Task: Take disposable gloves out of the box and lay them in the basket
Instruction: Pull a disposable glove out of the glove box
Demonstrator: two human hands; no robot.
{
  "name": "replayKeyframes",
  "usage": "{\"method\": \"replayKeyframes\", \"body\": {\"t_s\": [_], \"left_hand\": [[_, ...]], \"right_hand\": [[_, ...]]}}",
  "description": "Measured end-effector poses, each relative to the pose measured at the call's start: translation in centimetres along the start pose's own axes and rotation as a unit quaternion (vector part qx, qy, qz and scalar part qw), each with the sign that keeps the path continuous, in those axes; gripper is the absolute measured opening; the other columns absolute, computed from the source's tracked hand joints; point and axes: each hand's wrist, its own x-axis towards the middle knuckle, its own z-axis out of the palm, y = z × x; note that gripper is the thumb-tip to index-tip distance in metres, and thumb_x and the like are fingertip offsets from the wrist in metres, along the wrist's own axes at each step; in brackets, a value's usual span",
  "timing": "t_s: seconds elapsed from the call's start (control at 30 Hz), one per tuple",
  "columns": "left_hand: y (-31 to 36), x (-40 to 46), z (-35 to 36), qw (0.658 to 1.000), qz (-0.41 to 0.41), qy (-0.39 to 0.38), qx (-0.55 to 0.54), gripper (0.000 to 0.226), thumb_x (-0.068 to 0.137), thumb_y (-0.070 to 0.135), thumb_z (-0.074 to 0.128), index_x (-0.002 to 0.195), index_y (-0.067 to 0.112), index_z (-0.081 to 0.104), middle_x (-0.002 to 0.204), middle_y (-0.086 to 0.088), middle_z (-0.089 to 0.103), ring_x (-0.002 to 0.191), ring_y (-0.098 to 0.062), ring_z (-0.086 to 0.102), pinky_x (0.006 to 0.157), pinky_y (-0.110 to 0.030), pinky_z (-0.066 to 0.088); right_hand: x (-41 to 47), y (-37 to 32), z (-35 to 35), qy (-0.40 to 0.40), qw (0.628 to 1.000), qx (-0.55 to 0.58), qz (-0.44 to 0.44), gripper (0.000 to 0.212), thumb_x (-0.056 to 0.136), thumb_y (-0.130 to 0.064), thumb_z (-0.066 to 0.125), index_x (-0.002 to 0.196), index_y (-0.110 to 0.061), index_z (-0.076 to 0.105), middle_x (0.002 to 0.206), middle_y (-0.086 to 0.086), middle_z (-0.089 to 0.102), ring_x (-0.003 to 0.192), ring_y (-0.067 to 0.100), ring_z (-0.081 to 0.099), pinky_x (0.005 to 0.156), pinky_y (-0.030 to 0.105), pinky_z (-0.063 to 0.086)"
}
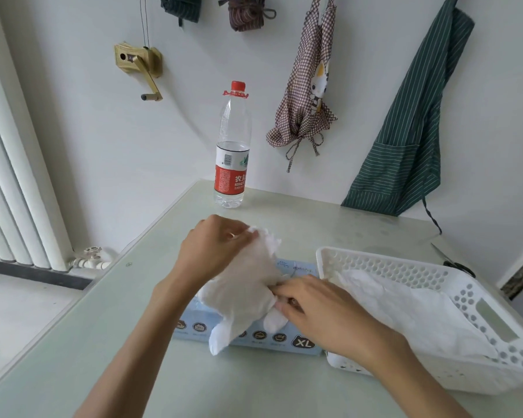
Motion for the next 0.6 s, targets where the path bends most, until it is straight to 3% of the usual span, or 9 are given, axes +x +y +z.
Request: {"method": "replayKeyframes", "body": {"t_s": [0.07, 0.13, 0.27, 0.37, 0.47, 0.53, 0.6], "left_hand": [[0.3, -0.1, -0.9, 0.996, -0.013, 0.053, -0.071, 0.03, 0.082, 0.054, 0.057, 0.083, 0.029, 0.075, 0.078, 0.005, 0.073, 0.082, -0.02, 0.067, 0.078, -0.041, 0.054], [0.5, -0.1, -1.9, 0.988, -0.024, 0.086, -0.13, 0.028, 0.078, 0.054, 0.057, 0.081, 0.032, 0.075, 0.078, 0.008, 0.073, 0.084, -0.016, 0.069, 0.081, -0.041, 0.053], [0.5, -0.3, -3.6, 0.98, -0.005, 0.124, -0.155, 0.019, 0.09, 0.036, 0.062, 0.077, 0.029, 0.074, 0.077, 0.01, 0.072, 0.08, -0.007, 0.065, 0.077, -0.031, 0.048], [1.0, -0.3, -4.2, 0.971, -0.001, 0.145, -0.192, 0.017, 0.09, 0.031, 0.062, 0.078, 0.031, 0.073, 0.079, 0.016, 0.073, 0.079, 0.003, 0.065, 0.073, -0.019, 0.046], [1.4, -0.5, -4.7, 0.959, 0.016, 0.16, -0.233, 0.018, 0.09, 0.025, 0.062, 0.078, 0.023, 0.074, 0.082, 0.009, 0.074, 0.072, 0.007, 0.062, 0.068, -0.009, 0.044], [1.6, -0.7, -5.2, 0.958, 0.021, 0.157, -0.239, 0.021, 0.091, 0.024, 0.061, 0.079, 0.011, 0.073, 0.082, -0.003, 0.073, 0.069, 0.001, 0.058, 0.067, -0.013, 0.043], [2.0, -0.7, -5.6, 0.962, 0.021, 0.139, -0.232, 0.021, 0.091, 0.025, 0.061, 0.079, 0.013, 0.074, 0.078, 0.001, 0.073, 0.069, 0.002, 0.059, 0.067, -0.013, 0.044]], "right_hand": [[0.8, 0.1, 0.4, -0.02, 0.997, -0.069, -0.005, 0.032, 0.103, -0.033, 0.029, 0.111, -0.033, 0.06, 0.112, -0.019, 0.06, 0.104, 0.013, 0.041, 0.091, 0.03, 0.032], [1.6, 0.1, 0.4, -0.057, 0.993, -0.106, 0.006, 0.034, 0.103, -0.033, 0.025, 0.098, -0.031, 0.058, 0.111, -0.017, 0.059, 0.101, 0.015, 0.034, 0.091, 0.032, 0.026], [2.7, 0.1, -0.9, -0.075, 0.994, -0.073, 0.017, 0.032, 0.099, -0.038, 0.038, 0.083, -0.025, 0.062, 0.076, -0.009, 0.055, 0.085, 0.013, 0.038, 0.074, 0.029, 0.031], [2.6, 0.7, -2.8, 0.013, 0.997, 0.056, 0.051, 0.016, 0.084, -0.04, 0.066, 0.092, -0.029, 0.074, 0.056, -0.016, 0.048, 0.056, 0.001, 0.045, 0.053, 0.019, 0.034], [2.2, 1.4, -3.3, 0.088, 0.99, 0.088, 0.063, 0.016, 0.075, -0.041, 0.077, 0.089, -0.036, 0.071, 0.074, -0.021, 0.056, 0.062, -0.001, 0.047, 0.057, 0.02, 0.036], [2.5, 1.7, -3.4, 0.134, 0.981, 0.124, 0.064, 0.012, 0.079, -0.035, 0.074, 0.09, -0.037, 0.069, 0.084, -0.017, 0.061, 0.069, 0.003, 0.055, 0.066, 0.026, 0.047], [2.7, 1.6, -4.2, 0.186, 0.961, 0.194, 0.069, 0.017, 0.083, -0.029, 0.071, 0.099, -0.035, 0.069, 0.089, -0.015, 0.064, 0.075, 0.004, 0.059, 0.069, 0.023, 0.047]]}}
